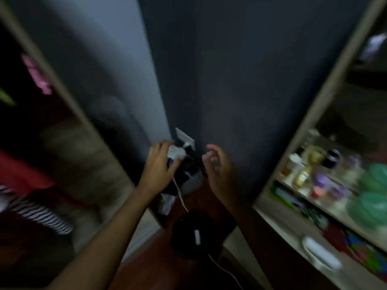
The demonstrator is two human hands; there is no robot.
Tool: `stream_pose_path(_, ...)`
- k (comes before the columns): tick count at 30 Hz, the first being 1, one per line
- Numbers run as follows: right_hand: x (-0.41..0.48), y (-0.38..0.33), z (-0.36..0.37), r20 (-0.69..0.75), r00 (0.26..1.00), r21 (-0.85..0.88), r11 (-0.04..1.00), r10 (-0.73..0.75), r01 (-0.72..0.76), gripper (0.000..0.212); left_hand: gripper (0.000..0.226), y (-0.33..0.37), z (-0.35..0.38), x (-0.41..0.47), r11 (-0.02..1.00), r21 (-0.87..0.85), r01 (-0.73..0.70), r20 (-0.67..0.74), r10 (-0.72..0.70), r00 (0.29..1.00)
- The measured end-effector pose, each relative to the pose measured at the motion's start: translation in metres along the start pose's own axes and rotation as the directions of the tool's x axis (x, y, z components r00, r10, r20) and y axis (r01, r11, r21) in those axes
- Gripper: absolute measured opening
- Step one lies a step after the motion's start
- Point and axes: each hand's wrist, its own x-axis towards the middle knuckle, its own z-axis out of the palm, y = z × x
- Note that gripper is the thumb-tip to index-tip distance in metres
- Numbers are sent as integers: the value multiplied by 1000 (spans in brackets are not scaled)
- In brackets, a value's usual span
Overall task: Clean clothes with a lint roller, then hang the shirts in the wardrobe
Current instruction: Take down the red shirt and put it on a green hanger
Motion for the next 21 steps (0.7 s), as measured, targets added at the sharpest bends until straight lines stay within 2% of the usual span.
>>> stream_pose_path(2, 21, -56, 55, 101, 983, 48, 987, -155, 151, 31, 44, -25, -79, 10, 999, 42, 14, -141, -7, 990)
stream_pose_path(4, 38, -112, 106, 167, 936, 93, 950, -310, 298, 31, 43, -44, -157, 15, 995, 95, -15, -258, 39, 965)
stream_pose_path(9, 62, -257, 220, 248, 763, 146, 801, -598, 580, 27, 42, -77, -334, 10, 967, 253, -40, -472, 160, 867)
stream_pose_path(13, 67, -348, 290, 240, 639, 193, 681, -731, 707, 24, 35, -94, -434, 4, 940, 337, -47, -536, 232, 811)
stream_pose_path(18, 83, -432, 345, 180, 506, 187, 535, -843, 824, 21, 32, -109, -531, 22, 877, 475, -75, -598, 384, 703)
stream_pose_path(21, 99, -471, 368, 254, 434, 131, 475, -864, 870, 29, 51, -124, -581, 43, 838, 543, 62, -589, 327, 739)
